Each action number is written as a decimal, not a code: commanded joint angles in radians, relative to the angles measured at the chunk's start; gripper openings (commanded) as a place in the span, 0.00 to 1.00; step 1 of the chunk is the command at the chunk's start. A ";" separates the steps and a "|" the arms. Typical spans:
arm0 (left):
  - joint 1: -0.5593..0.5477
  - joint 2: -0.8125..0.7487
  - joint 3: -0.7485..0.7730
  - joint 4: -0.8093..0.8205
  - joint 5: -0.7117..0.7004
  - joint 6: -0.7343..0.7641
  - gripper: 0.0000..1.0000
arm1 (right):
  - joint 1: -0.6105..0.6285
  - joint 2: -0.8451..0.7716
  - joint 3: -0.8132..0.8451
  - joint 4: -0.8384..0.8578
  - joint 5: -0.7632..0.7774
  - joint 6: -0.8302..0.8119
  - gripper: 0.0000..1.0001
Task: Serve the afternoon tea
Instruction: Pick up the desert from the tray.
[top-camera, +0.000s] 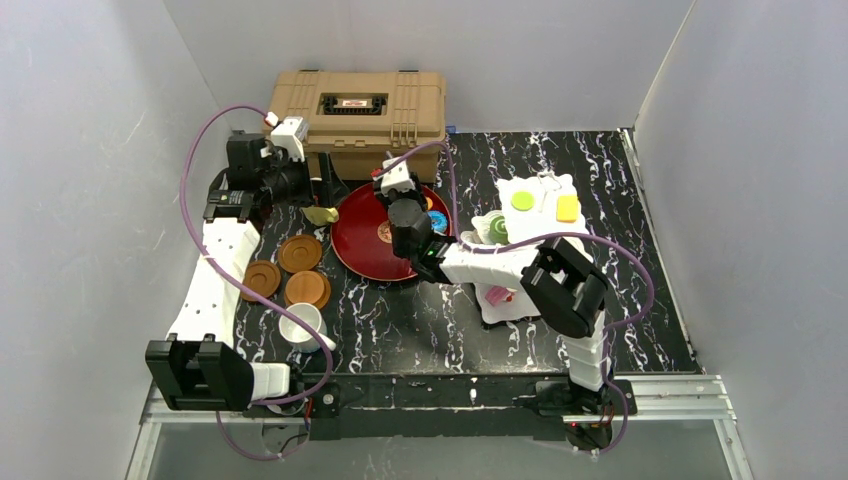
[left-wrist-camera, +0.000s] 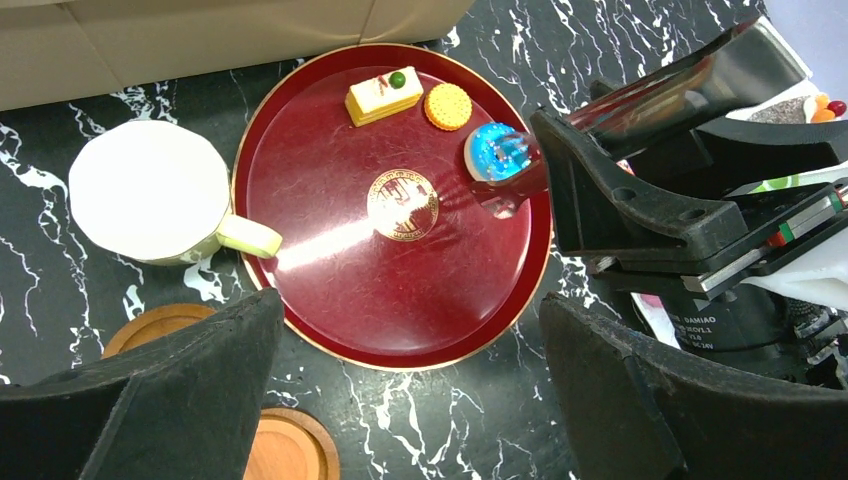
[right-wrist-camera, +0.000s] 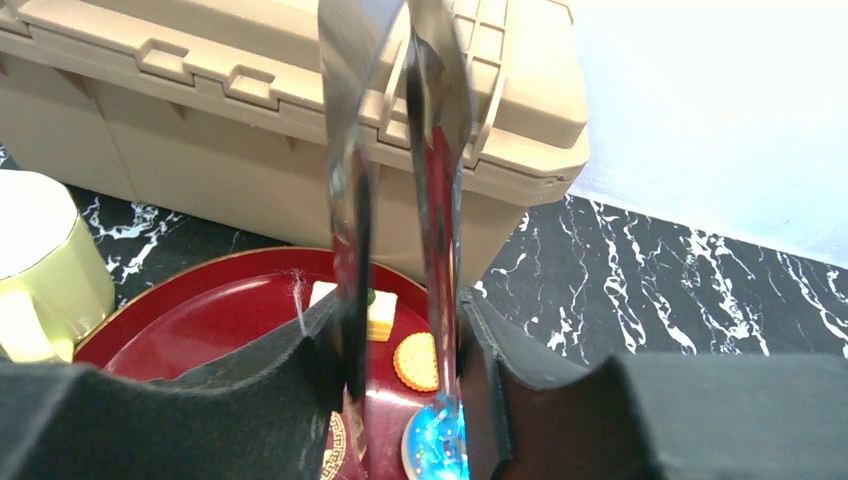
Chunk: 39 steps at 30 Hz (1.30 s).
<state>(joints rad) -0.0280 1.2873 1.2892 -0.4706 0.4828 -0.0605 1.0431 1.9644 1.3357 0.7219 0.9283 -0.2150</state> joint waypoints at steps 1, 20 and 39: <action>0.008 0.006 0.004 0.007 0.034 -0.001 0.98 | 0.000 -0.058 0.003 0.094 0.041 -0.032 0.52; 0.020 0.045 0.056 0.007 0.056 -0.008 0.98 | -0.034 -0.074 -0.084 0.074 0.019 0.044 0.53; 0.022 0.055 0.061 0.009 0.060 -0.024 0.98 | -0.035 -0.103 -0.116 0.063 0.012 0.001 0.25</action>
<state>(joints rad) -0.0139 1.3407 1.3121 -0.4564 0.5171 -0.0788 1.0092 1.9320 1.2285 0.7509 0.9352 -0.1928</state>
